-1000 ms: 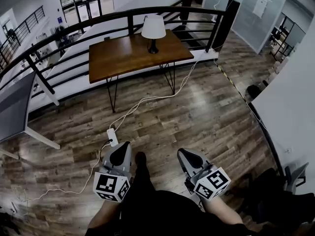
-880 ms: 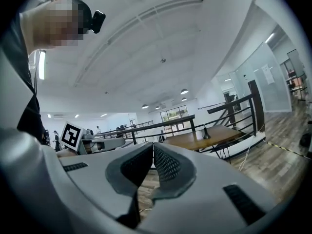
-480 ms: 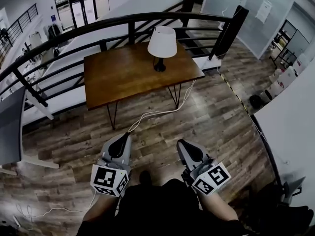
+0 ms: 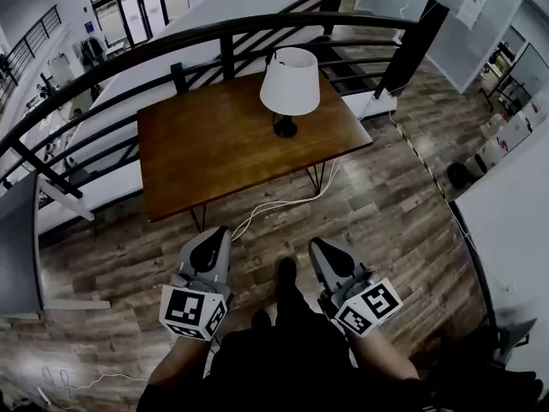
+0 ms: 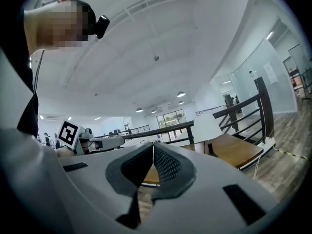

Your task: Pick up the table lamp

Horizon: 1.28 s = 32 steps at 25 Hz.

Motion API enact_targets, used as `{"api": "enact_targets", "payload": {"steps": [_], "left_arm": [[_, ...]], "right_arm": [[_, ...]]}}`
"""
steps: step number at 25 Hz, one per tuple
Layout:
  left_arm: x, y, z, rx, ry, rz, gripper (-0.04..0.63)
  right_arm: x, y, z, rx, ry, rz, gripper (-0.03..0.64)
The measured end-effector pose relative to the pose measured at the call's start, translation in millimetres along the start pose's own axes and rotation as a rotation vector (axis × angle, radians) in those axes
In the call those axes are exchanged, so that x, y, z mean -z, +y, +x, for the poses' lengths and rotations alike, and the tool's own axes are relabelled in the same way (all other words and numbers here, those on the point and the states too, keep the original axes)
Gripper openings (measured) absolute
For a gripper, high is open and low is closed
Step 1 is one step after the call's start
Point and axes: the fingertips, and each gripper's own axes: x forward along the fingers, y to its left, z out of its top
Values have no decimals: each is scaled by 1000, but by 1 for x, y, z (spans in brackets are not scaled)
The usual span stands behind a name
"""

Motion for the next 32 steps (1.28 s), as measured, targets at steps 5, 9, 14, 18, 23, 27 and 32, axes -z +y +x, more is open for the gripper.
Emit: {"api": "enact_targets", "payload": {"steps": [5,9,14,18,23,27,32], "left_arm": [[2,27,78,-28,25,-6,5],[1,44,144,-48,27,-5,5],[5,72,217,-85,16,12,5],[21,88,253,-80,30,3,5],[51,102,285,-41,45,6,5],[74,120,309,-35,52,-11,5],[114,135,337,-28,96,-38,5]], "right_arm": [[-4,-68,56,-21,19,-14,14],[-6,-135,98,-31,28,-56,15],[0,-212,151,-28,46,-150,15],[15,-246,183,-20,53,-151,15],[41,-269,210,-20,44,-137,15],[65,-290,244,6,44,-130,15],[92,-312,275,40,47,-135,15]]}}
